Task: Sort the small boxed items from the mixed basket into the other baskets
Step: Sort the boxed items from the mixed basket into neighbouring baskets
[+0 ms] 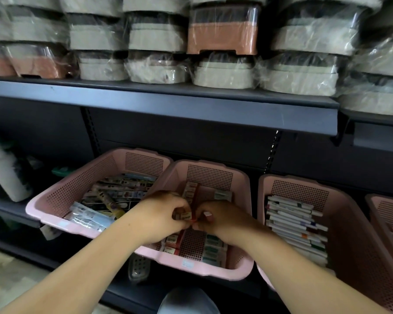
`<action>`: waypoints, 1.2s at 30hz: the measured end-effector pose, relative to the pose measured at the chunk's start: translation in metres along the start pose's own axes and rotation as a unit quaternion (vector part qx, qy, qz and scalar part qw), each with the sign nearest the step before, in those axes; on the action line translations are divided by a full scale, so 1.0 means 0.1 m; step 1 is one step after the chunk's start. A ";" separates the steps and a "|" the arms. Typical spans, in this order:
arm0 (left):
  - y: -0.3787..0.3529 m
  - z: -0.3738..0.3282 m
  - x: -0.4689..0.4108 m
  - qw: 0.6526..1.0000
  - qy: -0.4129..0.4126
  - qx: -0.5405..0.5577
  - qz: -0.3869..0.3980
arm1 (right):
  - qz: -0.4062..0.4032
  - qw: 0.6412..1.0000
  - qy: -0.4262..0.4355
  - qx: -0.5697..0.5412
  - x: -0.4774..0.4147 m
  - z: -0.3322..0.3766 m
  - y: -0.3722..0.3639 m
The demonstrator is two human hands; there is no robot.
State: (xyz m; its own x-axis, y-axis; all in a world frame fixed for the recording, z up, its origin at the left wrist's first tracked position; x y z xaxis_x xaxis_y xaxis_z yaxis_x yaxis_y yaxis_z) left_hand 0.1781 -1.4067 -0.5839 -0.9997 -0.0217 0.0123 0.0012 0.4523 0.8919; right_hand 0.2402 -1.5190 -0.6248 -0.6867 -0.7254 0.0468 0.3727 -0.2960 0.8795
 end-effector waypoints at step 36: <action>-0.59 0.40 0.00 0.971 0.055 -0.118 0.203 | -0.039 0.999 -0.026 -0.009 0.03 -0.23 0.12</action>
State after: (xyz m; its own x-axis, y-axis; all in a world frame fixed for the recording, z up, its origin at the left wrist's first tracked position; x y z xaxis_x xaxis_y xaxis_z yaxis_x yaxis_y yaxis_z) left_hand 0.1771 -1.3983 -0.6547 -0.9074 0.0154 0.4200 0.4122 0.2274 0.8823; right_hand 0.2564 -1.5390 -0.6252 -0.7461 -0.6659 0.0031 0.3272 -0.3626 0.8726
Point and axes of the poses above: each hand's wrist, its own x-axis away from the middle knuckle, its own y-axis out of the back of the hand, z = x × y, the point moved 10 cm from there along -x, towards the middle knuckle, and after that the axes turned 7 degrees about x, right-handed, at the moved point
